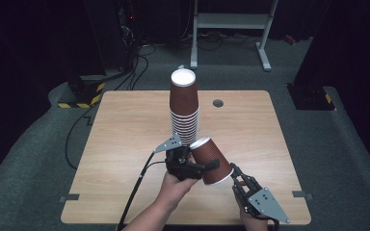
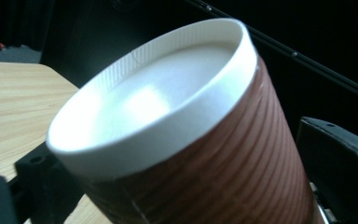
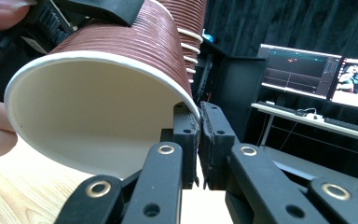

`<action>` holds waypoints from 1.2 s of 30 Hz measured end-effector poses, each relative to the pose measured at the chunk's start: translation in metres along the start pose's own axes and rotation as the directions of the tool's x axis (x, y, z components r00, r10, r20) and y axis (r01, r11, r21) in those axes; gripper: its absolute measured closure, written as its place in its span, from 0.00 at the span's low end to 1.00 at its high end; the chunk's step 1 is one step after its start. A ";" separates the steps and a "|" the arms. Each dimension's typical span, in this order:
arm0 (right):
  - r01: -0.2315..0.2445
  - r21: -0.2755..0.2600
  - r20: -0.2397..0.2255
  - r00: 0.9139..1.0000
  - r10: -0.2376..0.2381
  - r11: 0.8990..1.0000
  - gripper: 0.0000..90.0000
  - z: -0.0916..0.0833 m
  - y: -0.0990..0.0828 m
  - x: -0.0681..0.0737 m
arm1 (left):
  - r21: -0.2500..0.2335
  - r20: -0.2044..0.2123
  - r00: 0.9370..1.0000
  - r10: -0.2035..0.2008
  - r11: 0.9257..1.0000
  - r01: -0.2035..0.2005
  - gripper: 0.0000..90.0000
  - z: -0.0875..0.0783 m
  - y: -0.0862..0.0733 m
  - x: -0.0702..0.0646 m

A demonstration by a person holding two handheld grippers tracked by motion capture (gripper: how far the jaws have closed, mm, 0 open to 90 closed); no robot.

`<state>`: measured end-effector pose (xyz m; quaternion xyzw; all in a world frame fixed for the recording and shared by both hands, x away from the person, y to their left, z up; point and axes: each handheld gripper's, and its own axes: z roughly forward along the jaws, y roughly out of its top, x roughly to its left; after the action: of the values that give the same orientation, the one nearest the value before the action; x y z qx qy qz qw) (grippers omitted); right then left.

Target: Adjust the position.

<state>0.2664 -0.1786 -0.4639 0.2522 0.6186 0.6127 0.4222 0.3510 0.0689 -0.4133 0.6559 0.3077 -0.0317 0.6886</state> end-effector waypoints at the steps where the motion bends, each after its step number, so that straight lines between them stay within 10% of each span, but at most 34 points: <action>1: 0.002 -0.001 0.000 1.000 -0.002 1.000 0.95 0.000 0.000 0.000 | 0.000 -0.003 1.000 -0.001 1.000 0.001 0.01 0.000 0.000 0.000; 17: 0.003 0.013 0.013 1.000 -0.003 1.000 0.95 -0.002 -0.002 -0.003 | 0.054 0.035 0.998 -0.044 0.998 0.042 0.00 0.003 -0.002 0.007; 36: 0.009 0.039 0.038 0.999 -0.010 0.999 0.96 -0.002 -0.006 -0.006 | 0.010 -0.086 0.996 -0.001 1.000 0.002 0.00 -0.012 -0.005 0.014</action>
<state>0.2692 -0.1851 -0.4683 0.2691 0.6236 0.5936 0.4317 0.3558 0.0846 -0.4237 0.6600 0.3375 -0.0057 0.6712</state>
